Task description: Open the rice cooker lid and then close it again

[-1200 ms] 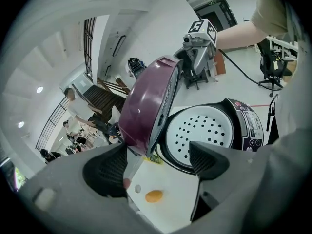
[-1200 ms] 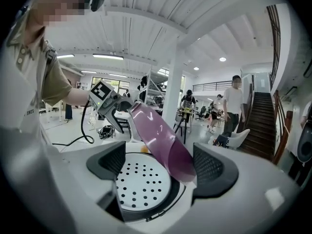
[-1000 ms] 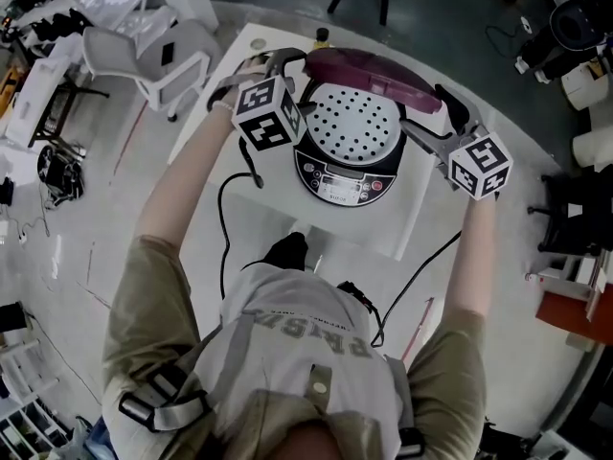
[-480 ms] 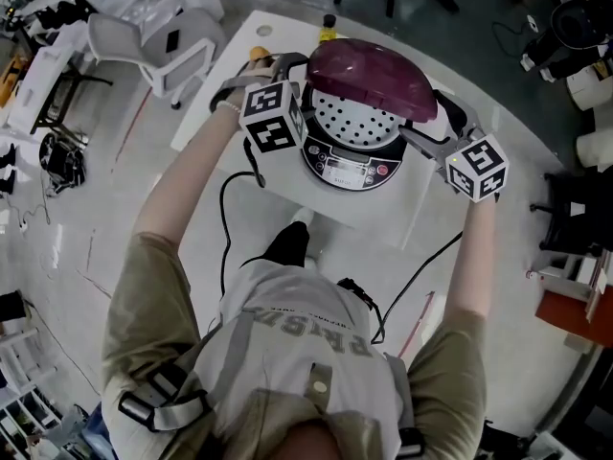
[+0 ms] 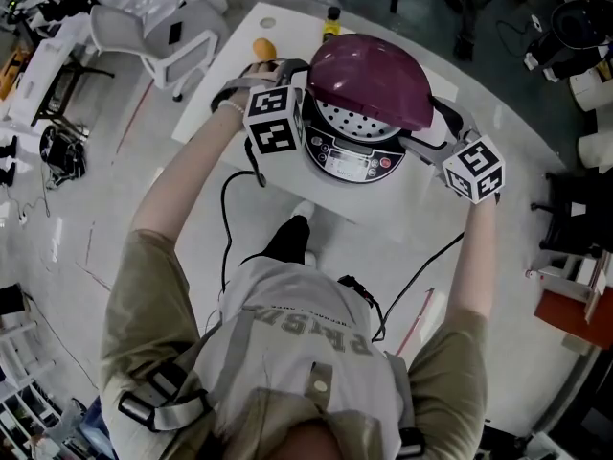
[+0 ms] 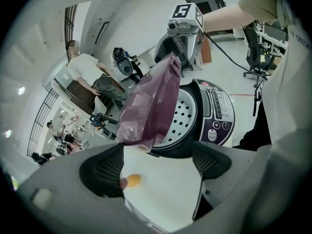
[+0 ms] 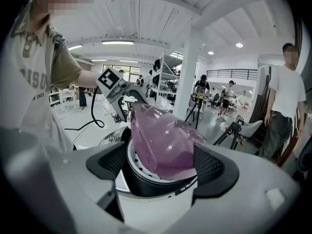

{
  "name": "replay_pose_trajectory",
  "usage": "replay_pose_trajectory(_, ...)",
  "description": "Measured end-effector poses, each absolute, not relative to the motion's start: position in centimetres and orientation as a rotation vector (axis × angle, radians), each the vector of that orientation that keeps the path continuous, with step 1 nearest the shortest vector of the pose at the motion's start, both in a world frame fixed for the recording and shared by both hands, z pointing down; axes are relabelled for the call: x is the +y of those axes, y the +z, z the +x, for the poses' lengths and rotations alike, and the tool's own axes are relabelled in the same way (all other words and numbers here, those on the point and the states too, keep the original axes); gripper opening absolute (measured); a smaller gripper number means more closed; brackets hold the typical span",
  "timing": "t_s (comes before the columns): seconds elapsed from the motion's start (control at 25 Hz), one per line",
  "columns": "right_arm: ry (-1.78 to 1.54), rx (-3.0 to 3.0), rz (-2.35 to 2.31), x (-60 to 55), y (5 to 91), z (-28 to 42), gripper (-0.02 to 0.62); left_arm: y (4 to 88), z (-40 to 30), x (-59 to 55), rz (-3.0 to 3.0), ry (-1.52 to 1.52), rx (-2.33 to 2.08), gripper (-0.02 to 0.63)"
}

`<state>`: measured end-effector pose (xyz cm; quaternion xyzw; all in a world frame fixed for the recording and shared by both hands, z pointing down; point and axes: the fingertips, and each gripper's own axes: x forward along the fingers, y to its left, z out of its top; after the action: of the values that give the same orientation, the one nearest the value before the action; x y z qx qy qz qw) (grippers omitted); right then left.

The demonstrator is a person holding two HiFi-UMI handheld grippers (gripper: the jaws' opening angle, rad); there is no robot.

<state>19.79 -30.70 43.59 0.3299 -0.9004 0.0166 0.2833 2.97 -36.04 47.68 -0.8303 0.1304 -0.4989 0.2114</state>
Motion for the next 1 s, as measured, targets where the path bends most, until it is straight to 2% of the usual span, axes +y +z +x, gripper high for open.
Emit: replay_pose_trajectory(1.0, 0.104, -2.218, 0.566, -27.4, 49.1, 19.2, 0.432, 53.0, 1.2, -33.2, -2.171, -1.602, 0.109, 0.482)
